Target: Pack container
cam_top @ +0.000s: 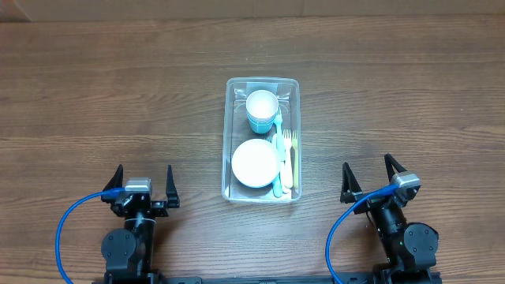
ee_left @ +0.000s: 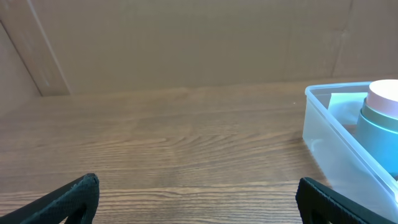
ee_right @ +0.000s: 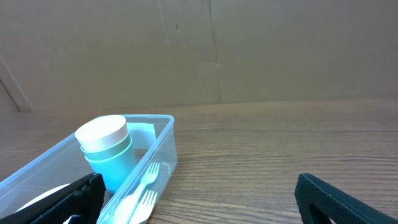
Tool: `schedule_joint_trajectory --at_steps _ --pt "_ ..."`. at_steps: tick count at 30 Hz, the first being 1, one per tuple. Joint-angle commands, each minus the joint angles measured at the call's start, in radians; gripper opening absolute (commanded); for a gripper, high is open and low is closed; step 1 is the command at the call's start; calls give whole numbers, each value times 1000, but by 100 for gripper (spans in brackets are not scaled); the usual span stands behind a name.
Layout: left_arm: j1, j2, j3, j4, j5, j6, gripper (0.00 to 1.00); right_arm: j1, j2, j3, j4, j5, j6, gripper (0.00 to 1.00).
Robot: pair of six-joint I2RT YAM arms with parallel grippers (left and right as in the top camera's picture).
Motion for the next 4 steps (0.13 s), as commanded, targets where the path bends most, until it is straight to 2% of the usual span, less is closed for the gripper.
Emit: schedule_joint_trajectory --at_steps 1,4 --pt "8 -14 -12 3 14 22 100 -3 -10 -11 5 3 5 100" --pt "8 -14 -12 3 14 22 100 -3 -10 -11 5 3 5 100"
